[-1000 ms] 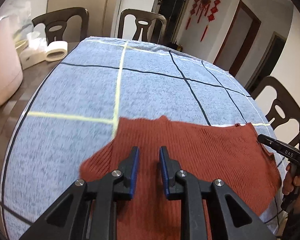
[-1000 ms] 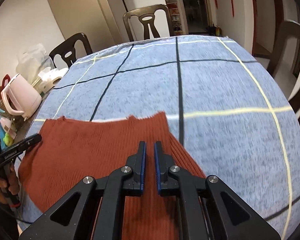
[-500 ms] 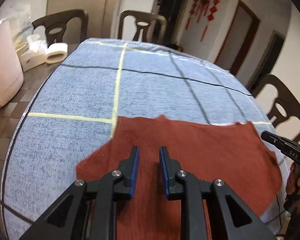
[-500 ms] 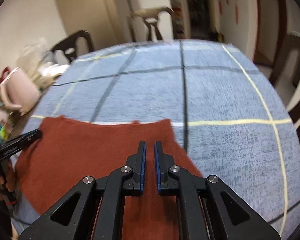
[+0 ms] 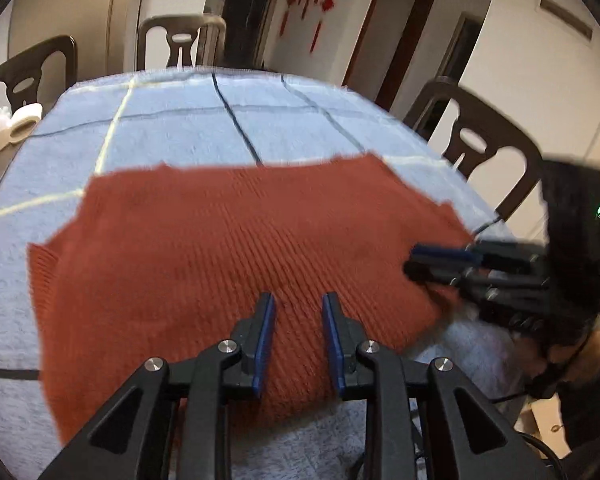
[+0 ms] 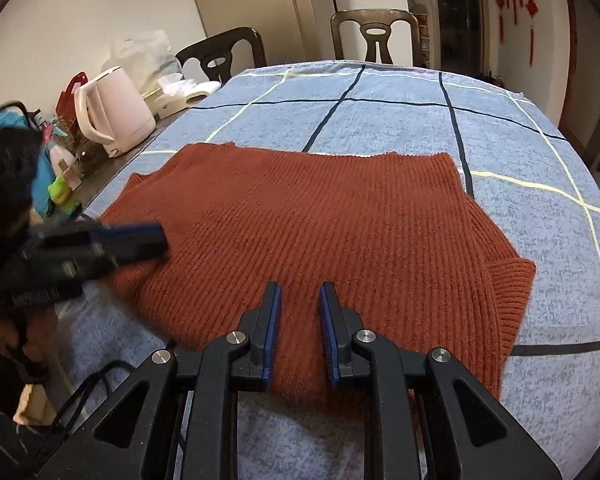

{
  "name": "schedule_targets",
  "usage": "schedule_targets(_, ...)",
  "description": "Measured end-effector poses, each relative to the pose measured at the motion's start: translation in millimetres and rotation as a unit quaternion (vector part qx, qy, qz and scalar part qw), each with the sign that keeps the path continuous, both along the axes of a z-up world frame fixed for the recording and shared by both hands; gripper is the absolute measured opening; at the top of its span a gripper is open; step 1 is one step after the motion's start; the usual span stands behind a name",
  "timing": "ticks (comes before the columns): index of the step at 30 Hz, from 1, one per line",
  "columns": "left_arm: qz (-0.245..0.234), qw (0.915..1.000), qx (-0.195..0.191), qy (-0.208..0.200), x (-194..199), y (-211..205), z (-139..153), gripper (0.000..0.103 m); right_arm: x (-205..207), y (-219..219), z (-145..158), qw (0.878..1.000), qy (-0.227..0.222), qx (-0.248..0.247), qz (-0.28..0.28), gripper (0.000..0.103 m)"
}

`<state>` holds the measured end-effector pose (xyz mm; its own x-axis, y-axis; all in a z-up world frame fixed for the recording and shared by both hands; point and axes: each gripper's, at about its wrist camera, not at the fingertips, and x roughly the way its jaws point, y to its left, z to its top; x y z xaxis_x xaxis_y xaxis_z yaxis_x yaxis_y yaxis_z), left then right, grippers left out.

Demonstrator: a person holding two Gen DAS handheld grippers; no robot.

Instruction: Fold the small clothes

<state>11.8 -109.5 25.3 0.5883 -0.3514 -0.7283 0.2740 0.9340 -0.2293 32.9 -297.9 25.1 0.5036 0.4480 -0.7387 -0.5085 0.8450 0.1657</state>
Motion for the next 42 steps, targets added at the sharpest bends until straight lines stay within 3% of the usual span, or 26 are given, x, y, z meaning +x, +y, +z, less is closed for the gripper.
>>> schedule_targets(8,-0.02,0.9998,-0.001,-0.008,-19,-12,2,0.034,-25,4,4,0.999,-0.017,-0.012,0.024,0.02)
schedule_targets(15,-0.006,0.9999,0.002,-0.009,-19,-11,0,0.034,-28,-16,4,1.0,-0.027,-0.012,-0.009,0.02)
schedule_targets(20,0.035,0.9993,-0.003,-0.009,-18,16,-1,0.034,-19,-53,-1,0.997,-0.015,-0.015,-0.077,0.02)
schedule_targets(25,0.073,0.9968,0.009,-0.03,-25,35,12,0.034,-21,-66,11,0.994,-0.031,0.001,-0.102,0.019)
schedule_targets(29,0.122,0.992,0.027,-0.012,-15,54,2,0.034,-11,-69,2,0.993,-0.017,0.0,-0.116,0.019)
schedule_targets(32,0.127,0.9918,0.014,-0.01,-16,59,2,0.034,-10,-70,4,0.993,-0.016,0.012,-0.119,0.019)
schedule_targets(35,0.133,0.9907,0.021,-0.023,-16,59,5,0.034,-9,-68,10,0.992,-0.027,0.014,-0.119,0.019)
schedule_targets(42,0.155,0.9875,0.028,-0.007,-7,62,1,0.034,6,-70,4,0.991,-0.015,0.015,-0.135,0.019)
